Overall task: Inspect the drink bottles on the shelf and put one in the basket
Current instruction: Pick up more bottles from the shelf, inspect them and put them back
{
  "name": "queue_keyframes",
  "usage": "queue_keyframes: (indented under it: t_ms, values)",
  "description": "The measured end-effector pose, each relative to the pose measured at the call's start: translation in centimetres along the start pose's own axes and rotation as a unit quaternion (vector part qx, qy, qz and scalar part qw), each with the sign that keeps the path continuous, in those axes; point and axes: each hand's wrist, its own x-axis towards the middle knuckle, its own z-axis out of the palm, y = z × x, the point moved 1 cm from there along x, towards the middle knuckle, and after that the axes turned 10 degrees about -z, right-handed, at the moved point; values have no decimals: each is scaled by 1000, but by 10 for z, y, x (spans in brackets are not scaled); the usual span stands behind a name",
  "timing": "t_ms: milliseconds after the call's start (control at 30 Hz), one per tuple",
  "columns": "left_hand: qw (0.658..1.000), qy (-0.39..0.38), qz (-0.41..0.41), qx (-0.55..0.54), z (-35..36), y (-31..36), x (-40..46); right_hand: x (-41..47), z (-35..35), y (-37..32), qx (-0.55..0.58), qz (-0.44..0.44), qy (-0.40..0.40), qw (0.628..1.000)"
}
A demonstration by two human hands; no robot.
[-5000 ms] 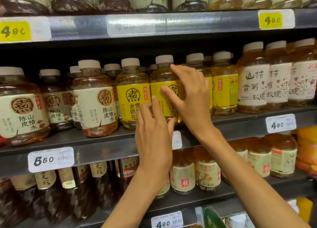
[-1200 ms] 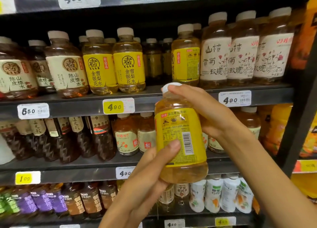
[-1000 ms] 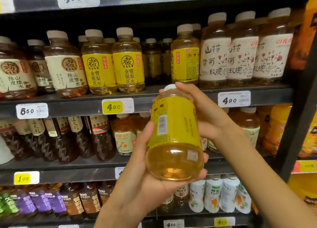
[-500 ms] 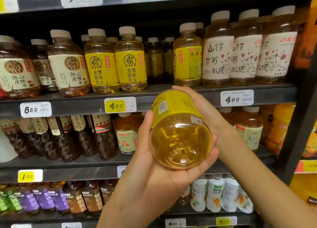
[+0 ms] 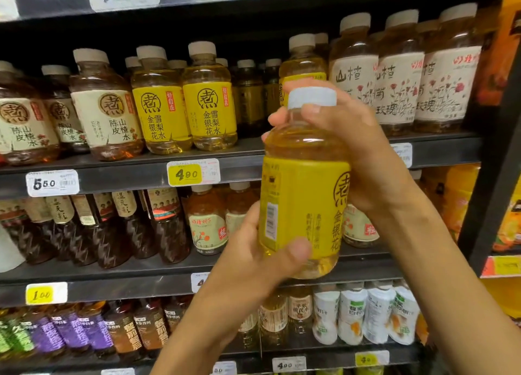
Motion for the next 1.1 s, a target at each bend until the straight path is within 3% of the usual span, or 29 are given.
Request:
queue_keyframes:
  t_ms: [100, 300, 433, 633, 833, 1000, 1100]
  values:
    - [992, 55, 44, 109, 0, -4, 2, -6, 7, -5, -53, -52, -36, 997]
    - [978, 123, 116, 126, -3, -15, 9, -16, 7, -6, -156, -48, -97, 982]
    - [957, 154, 161, 184, -9, -9, 15, -25, 1, -4, -130, 2, -147, 981]
    - [918, 260, 212, 209, -14, -14, 26, -34, 0, -6, -242, -53, -222, 943]
    - [913, 249, 235, 223, -17, -14, 35, -39, 4, -7, -269, -137, -222, 927]
    - [904, 263, 233, 242, -15, -13, 31, -40, 5, -9, -278, -144, -225, 923]
    - [924, 212, 201, 247, -16, -15, 25, -38, 7, -9, -255, -109, -198, 940]
